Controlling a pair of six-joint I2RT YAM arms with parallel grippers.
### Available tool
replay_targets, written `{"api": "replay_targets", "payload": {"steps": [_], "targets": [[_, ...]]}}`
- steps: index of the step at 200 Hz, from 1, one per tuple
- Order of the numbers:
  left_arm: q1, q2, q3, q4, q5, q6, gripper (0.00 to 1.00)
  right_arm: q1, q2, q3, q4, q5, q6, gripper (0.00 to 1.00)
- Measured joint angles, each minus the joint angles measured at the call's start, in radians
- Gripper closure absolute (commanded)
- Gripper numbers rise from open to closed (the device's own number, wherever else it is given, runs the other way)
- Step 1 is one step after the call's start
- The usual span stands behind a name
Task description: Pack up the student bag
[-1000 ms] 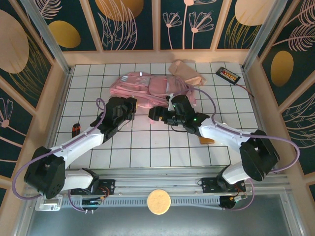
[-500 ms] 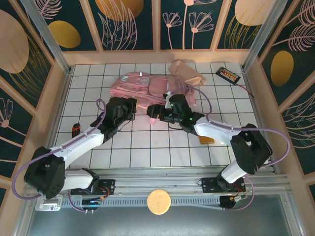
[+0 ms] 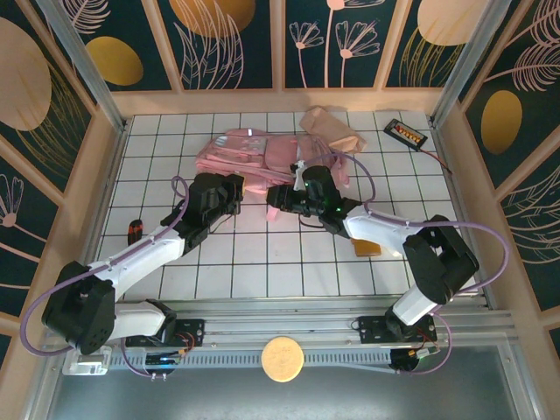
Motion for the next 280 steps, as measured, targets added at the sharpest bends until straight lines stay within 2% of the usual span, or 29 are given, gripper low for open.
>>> {"api": "replay_targets", "payload": {"steps": [12, 18, 49, 75, 118, 139, 198, 231, 235, 248, 252, 272, 280], "targets": [[-0.001, 0.0, 0.0, 0.0, 0.0, 0.0, 1.0, -0.004, 0.0, 0.002, 0.0, -0.009, -0.004, 0.9], [-0.001, 0.0, 0.0, -0.002, 0.0, 0.0, 1.0, -0.005, 0.0, 0.005, 0.0, -0.015, -0.008, 1.0], [-0.003, 0.0, 0.0, -0.018, 0.0, 0.0, 1.0, -0.011, -0.001, 0.014, -0.026, -0.023, -0.027, 1.0], [0.006, -0.003, 0.0, -0.045, 0.011, 0.022, 1.0, -0.019, -0.015, 0.046, -0.15, -0.018, -0.051, 1.0], [0.137, -0.047, 0.0, -0.145, 0.117, 0.163, 1.0, -0.113, -0.095, 0.064, -0.449, 0.007, -0.138, 1.0], [0.191, -0.06, 0.0, -0.167, 0.185, 0.224, 1.0, -0.165, -0.123, 0.064, -0.54, 0.006, -0.199, 1.0], [0.257, -0.022, 0.065, -0.254, 0.365, 0.409, 1.0, -0.328, -0.145, 0.063, -0.633, -0.05, -0.354, 1.0], [0.327, -0.005, 0.076, -0.283, 0.447, 0.49, 1.0, -0.333, -0.139, 0.062, -0.637, -0.124, -0.412, 1.0], [0.335, 0.006, 0.079, -0.283, 0.453, 0.497, 0.92, -0.325, -0.139, 0.063, -0.637, -0.126, -0.414, 1.0], [0.362, 0.053, 0.097, -0.275, 0.463, 0.521, 0.56, -0.282, -0.136, 0.063, -0.636, -0.124, -0.416, 1.0], [0.371, 0.073, 0.103, -0.265, 0.466, 0.526, 0.49, -0.268, -0.135, 0.063, -0.636, -0.126, -0.414, 1.0], [0.408, 0.162, 0.126, -0.237, 0.462, 0.553, 0.22, -0.159, -0.105, 0.063, -0.603, -0.136, -0.369, 1.0], [0.418, 0.167, 0.119, -0.24, 0.453, 0.56, 0.17, -0.117, -0.08, 0.068, -0.587, -0.146, -0.344, 1.0]]}}
